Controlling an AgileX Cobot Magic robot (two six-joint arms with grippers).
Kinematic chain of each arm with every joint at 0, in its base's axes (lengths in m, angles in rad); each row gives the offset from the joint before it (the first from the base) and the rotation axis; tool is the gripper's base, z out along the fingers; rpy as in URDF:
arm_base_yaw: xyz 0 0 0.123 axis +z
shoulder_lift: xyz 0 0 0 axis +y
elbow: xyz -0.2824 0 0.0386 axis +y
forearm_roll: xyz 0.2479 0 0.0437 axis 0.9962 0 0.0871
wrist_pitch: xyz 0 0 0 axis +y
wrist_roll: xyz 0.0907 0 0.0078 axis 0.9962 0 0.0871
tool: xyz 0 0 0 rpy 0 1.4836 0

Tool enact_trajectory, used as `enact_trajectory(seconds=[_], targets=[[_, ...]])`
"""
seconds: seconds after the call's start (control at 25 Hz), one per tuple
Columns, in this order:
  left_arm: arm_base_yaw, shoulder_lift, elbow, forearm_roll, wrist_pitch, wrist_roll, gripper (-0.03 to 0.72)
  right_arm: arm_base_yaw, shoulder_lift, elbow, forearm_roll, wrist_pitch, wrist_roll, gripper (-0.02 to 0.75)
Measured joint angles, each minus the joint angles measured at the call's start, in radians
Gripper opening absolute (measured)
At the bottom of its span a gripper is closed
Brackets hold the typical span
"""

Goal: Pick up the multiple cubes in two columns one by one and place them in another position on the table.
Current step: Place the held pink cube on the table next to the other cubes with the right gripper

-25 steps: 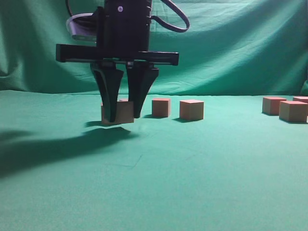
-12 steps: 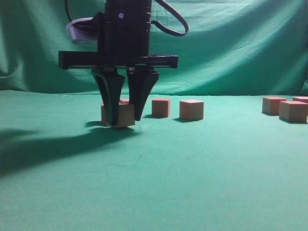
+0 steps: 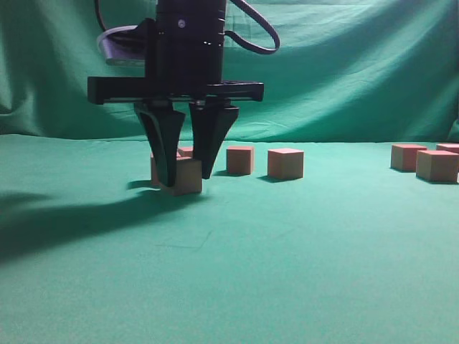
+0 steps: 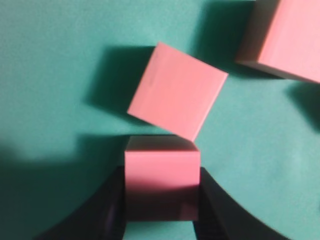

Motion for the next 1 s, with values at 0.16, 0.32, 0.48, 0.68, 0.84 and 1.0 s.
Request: enact_trajectory(seconds=[0.16,0.32,0.48,0.68,0.84,1.0], targets=[[0.000,0.000,0.000,0.000,0.000,0.000,0.000,0.000,0.000,0.000,0.000,0.008,0.000,0.270],[0.000,0.000,0.000,0.000,0.000,0.000,0.000,0.000,0.000,0.000,0.000,0.013,0.000,0.270],[0.000,0.000,0.000,0.000,0.000,0.000,0.000,0.000,0.000,0.000,0.000,0.022,0.000,0.441],[0.000,0.000,0.000,0.000,0.000,0.000,0.000,0.000,0.000,0.000,0.000,0.034,0.000,0.660],[0.000,0.000,0.000,0.000,0.000,0.000,0.000,0.000,-0.040,-0.005,0.000,0.093,0.000,0.668],[0.000,0.000,0.000,0.000,0.000,0.000,0.000,0.000,-0.123,-0.053,-0.042,0.145,-0.002,0.604]])
